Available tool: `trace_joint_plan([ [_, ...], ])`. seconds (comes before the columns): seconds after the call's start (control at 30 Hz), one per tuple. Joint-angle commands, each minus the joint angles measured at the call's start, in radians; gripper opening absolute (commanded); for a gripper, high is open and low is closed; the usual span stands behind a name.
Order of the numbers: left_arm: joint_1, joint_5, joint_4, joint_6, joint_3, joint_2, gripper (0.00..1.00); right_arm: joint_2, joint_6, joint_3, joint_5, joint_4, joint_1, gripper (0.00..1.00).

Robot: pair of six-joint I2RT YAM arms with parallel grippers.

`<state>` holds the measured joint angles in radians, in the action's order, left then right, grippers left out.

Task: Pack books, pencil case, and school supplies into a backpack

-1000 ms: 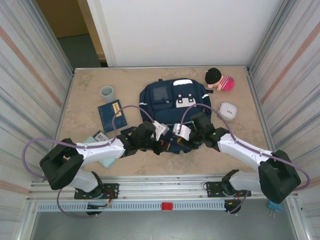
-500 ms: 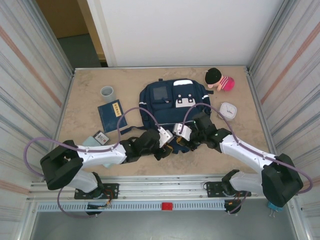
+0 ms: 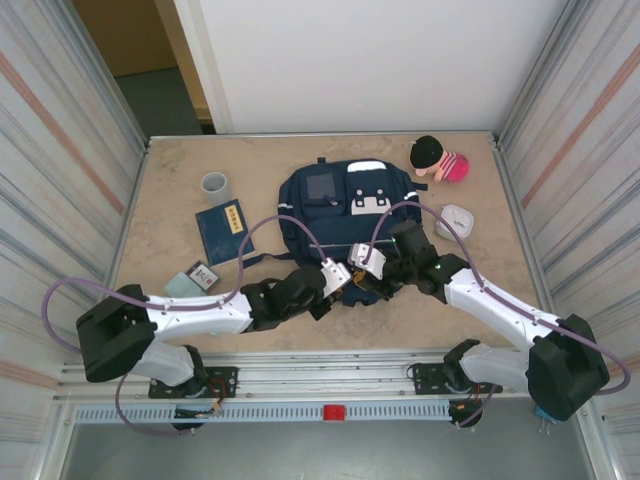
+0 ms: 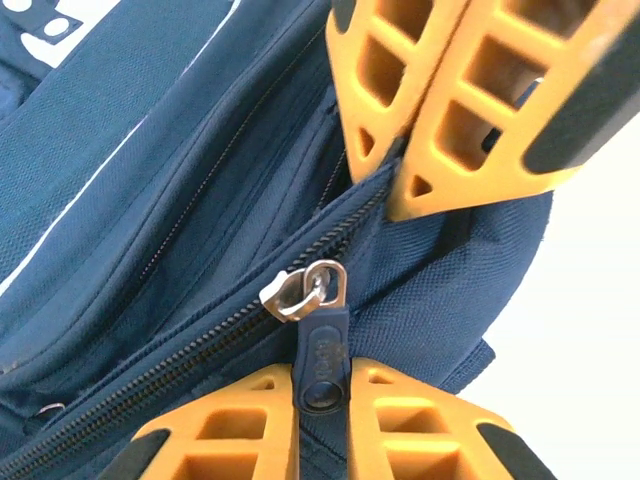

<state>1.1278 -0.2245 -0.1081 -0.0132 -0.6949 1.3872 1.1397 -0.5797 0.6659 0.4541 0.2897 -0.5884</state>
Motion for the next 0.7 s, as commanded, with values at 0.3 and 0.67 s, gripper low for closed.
trace_joint_plan([
  [0.3,0.006,-0.054,0.03,0.094,-0.061,-0.02,0.35,-0.059,0.039,0.06,0.127,0.024,0.005,0.0],
  [0.67,-0.024,0.226,0.098,0.101,-0.108,-0.028,0.08,-0.062,0.027,0.055,0.094,0.057,0.043,0.0],
])
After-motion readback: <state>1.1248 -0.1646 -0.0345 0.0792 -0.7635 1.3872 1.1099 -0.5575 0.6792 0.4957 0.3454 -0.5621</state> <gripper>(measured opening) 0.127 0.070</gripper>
